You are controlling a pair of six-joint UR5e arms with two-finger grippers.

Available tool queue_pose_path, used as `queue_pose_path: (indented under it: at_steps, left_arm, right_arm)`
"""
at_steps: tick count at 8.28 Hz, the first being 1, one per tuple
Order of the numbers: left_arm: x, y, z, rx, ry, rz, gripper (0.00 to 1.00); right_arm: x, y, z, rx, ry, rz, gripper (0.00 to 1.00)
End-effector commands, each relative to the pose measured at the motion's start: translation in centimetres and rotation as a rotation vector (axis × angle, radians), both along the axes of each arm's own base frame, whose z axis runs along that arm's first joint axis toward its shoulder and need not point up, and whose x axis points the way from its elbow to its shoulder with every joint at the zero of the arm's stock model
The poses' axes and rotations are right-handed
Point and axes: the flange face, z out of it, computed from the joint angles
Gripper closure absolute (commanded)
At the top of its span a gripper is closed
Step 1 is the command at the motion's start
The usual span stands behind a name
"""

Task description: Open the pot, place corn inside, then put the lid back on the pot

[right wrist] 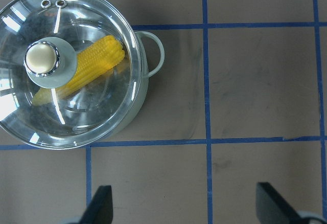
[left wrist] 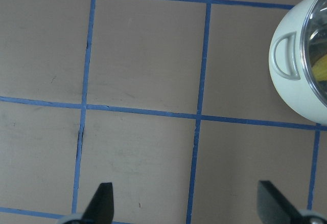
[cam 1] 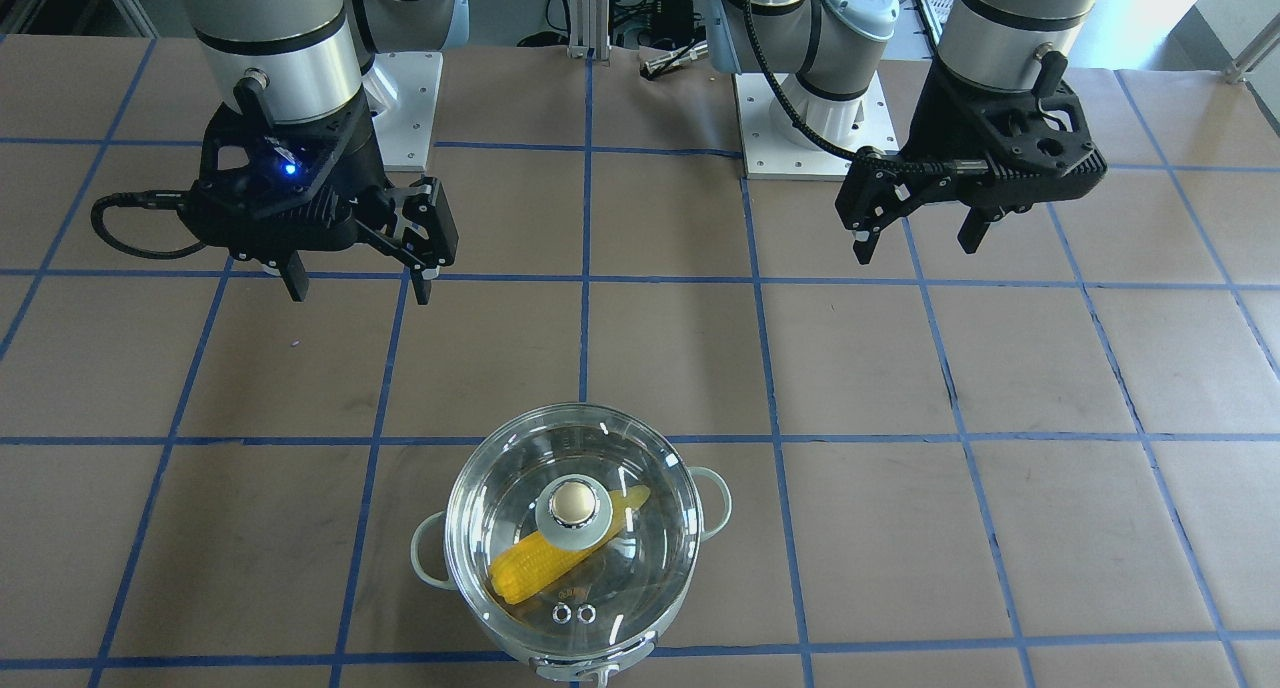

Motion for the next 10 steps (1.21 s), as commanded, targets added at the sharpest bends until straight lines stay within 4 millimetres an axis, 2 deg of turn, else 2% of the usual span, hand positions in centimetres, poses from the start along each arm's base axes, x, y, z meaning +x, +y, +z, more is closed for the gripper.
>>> queue_pose_path:
  at_steps: [1, 3, 10]
  left_arm:
    - [-0.01, 0.16, 0.02, 0.000, 0.000, 0.000, 0.00]
    - [-0.03, 0.65, 0.22, 0.012, 0.000, 0.000, 0.00]
    - [-0.02, 0.51, -0.08, 0.019, 0.000, -0.001, 0.00]
  right_arm:
    - [-0.19, 0.33, -0.03, 0.011, 0.006, -0.002, 0.00]
    - [-0.06, 0.35, -0.02, 0.010, 0.001, 0.001, 0.00]
    - [0.00, 0.34, -0.04, 0.008, -0.005, 0.003, 0.00]
